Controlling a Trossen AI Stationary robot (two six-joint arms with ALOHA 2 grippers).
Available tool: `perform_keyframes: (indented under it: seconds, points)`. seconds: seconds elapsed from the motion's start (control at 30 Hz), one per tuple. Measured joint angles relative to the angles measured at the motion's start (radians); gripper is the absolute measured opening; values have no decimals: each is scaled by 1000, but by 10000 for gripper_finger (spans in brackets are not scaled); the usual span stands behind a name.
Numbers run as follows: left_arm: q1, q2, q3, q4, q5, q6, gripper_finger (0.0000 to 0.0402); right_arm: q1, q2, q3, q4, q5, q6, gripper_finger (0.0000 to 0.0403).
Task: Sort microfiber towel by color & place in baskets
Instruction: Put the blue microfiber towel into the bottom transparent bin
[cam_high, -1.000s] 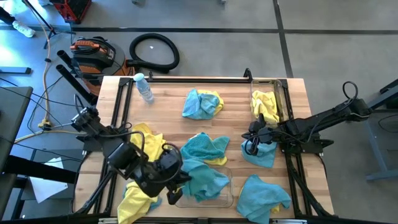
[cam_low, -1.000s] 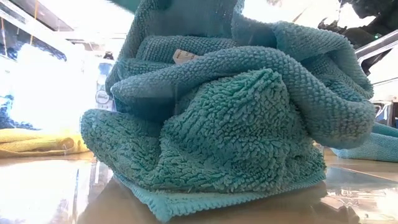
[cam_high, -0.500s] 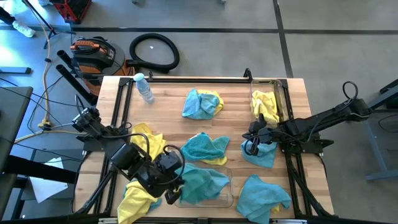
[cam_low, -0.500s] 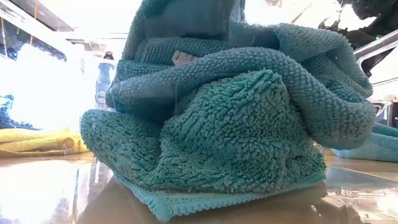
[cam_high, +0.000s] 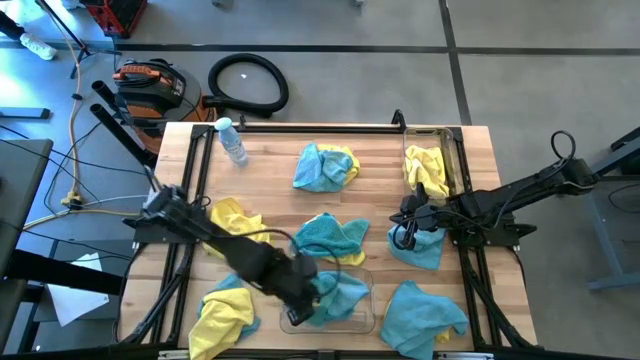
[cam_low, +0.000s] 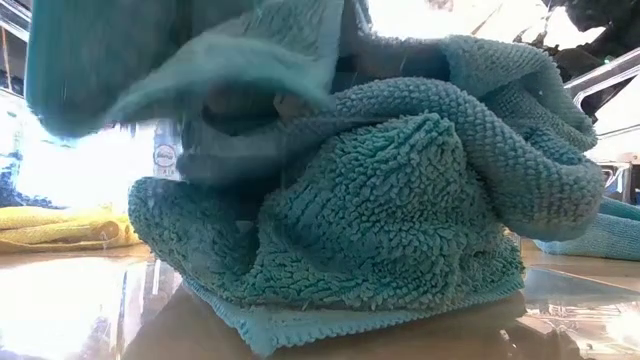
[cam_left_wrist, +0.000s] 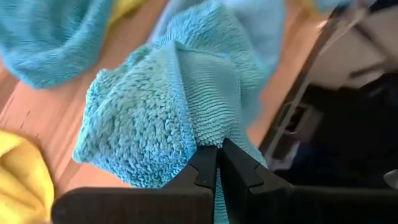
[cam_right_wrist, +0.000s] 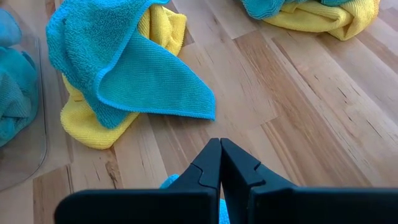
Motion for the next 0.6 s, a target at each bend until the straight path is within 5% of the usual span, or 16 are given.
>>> perform_keyframes:
  seconds: [0.37,0.6]
  points:
    - [52,198,0,45,104,180,0,0,0,0,0,0,8,0]
    - [40,245,0,62,74,196,0,0,0,0,0,0,8,0]
